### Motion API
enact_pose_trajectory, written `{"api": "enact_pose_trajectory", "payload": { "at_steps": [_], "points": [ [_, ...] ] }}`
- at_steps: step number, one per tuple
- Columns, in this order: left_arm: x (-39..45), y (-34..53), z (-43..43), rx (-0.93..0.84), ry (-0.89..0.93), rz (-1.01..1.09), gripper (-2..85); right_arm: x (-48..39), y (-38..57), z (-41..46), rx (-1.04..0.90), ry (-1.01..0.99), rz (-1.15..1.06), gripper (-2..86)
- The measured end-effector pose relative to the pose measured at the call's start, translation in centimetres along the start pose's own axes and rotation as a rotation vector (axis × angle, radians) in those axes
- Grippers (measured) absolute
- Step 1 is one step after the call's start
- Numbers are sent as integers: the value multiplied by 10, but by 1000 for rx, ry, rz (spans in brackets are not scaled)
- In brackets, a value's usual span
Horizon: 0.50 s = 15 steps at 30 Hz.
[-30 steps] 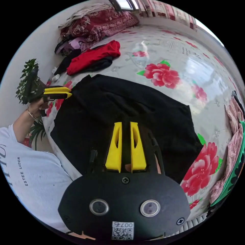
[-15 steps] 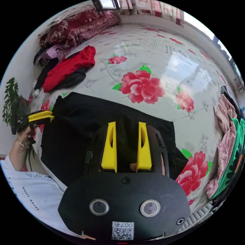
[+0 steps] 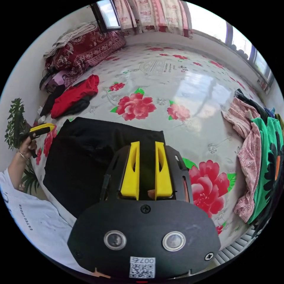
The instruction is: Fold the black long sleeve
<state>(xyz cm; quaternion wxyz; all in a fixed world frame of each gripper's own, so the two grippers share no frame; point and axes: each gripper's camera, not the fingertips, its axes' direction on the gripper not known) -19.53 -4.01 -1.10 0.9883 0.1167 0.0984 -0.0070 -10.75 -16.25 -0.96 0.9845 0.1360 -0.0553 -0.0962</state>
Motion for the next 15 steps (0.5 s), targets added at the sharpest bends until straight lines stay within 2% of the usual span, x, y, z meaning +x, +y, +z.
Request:
{"api": "enact_pose_trajectory", "payload": {
  "at_steps": [4,8,11,15],
  "points": [
    [0,-28,50,-140,-42,54,76,1,-14,37,-141,43,-12,14],
    [-8,-37,57,-143,-61,81,20,30,-12,20,-56,11,73,1],
    [-47,-35,39,-52,60,-71,2,76,2,-2,52,-45,248,0],
    [-132,-14,39,41,340,-483,-2,124,21,-1,67,-129,400,5]
  ]
}}
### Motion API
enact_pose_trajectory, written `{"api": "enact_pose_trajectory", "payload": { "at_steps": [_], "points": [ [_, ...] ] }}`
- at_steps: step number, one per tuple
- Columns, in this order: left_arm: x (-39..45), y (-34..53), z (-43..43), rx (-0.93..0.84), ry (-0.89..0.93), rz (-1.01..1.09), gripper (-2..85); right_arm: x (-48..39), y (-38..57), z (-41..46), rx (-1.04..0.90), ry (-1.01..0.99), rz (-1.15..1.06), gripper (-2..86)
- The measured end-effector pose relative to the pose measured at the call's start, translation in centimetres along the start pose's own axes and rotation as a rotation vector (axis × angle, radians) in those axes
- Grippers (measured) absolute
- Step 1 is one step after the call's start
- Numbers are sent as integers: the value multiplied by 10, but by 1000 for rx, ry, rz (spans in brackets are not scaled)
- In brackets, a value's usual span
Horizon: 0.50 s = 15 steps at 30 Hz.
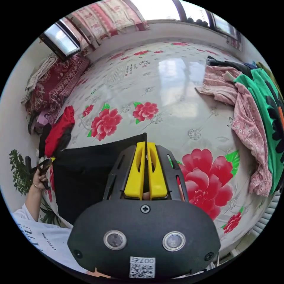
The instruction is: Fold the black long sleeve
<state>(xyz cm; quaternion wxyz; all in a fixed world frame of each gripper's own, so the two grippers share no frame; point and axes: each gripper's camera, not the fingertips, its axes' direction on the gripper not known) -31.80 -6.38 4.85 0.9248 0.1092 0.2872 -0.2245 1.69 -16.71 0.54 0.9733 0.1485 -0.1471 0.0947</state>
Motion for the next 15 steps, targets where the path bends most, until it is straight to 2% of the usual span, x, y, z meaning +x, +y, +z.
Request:
{"api": "enact_pose_trajectory", "payload": {
  "at_steps": [2,4,10,15],
  "points": [
    [-18,-3,4,-4,68,-86,-2,13,2,0,-10,-30,66,12],
    [-23,-5,0,0,-35,-127,-7,23,11,-11,18,-28,94,24],
    [-8,29,-46,32,-183,59,-4,85,109,-83,97,-175,156,66],
    [-14,100,-67,-43,-169,78,6,163,241,-100,54,-330,388,80]
  ]
}}
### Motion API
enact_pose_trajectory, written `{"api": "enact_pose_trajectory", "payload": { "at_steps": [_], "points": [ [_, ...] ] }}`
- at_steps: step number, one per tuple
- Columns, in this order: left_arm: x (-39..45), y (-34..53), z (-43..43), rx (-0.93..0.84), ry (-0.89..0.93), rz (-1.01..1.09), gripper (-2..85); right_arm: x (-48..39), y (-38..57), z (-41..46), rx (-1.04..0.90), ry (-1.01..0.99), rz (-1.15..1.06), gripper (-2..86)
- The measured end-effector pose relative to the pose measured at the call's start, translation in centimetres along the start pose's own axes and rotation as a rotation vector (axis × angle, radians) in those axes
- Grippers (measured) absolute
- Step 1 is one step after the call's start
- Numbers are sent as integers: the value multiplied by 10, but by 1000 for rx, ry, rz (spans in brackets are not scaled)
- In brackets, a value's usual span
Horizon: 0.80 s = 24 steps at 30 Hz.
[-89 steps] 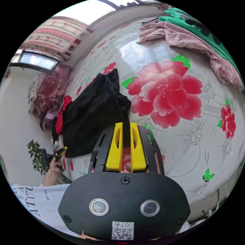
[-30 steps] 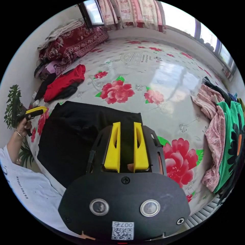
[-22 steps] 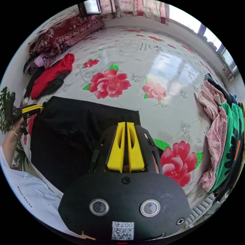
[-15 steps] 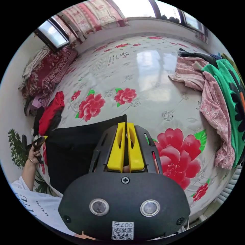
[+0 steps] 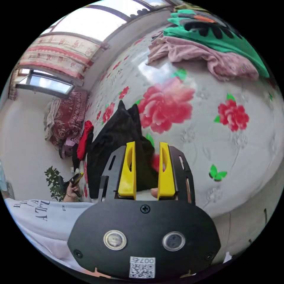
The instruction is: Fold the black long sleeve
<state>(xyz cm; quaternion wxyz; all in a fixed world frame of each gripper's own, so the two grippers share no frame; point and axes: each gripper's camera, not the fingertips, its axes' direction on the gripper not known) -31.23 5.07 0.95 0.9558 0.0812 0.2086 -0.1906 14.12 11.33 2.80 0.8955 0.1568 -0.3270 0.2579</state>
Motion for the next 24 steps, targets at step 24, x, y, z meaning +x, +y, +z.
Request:
{"api": "enact_pose_trajectory", "payload": {
  "at_steps": [24],
  "points": [
    [-81,95,-28,11,141,-247,68,-311,46,129,-540,-235,-1116,12]
  ]
}}
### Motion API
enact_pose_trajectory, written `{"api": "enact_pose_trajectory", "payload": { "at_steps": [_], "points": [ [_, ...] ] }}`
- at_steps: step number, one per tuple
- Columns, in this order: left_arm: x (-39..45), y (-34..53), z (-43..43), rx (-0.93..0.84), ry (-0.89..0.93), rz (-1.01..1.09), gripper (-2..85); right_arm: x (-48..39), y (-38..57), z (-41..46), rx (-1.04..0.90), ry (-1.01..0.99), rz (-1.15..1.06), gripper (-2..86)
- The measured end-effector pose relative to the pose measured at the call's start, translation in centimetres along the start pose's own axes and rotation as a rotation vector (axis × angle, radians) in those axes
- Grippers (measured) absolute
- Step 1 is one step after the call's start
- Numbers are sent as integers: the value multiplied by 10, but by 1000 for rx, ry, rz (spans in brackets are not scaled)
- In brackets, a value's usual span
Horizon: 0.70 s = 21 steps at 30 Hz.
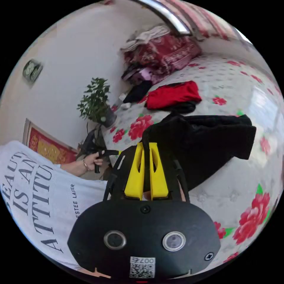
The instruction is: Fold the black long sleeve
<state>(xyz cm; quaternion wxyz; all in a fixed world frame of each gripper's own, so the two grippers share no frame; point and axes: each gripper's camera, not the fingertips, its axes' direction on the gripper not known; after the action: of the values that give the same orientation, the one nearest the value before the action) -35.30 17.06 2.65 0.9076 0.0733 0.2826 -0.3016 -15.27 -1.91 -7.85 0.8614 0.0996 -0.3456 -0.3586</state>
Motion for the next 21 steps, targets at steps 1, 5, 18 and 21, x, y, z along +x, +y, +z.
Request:
{"api": "enact_pose_trajectory", "payload": {
  "at_steps": [1,5,18,21],
  "points": [
    [-5,3,-2,8,11,-11,69,-10,-4,18,-34,-15,-31,14],
    [-17,11,-3,14,54,-34,75,-34,-1,120,-249,-197,-41,34],
    [-16,16,29,-169,164,62,137,194,69,-4,167,-103,676,89],
    [-5,2,36,-213,156,121,142,216,64,15,117,-131,699,97]
  ]
}}
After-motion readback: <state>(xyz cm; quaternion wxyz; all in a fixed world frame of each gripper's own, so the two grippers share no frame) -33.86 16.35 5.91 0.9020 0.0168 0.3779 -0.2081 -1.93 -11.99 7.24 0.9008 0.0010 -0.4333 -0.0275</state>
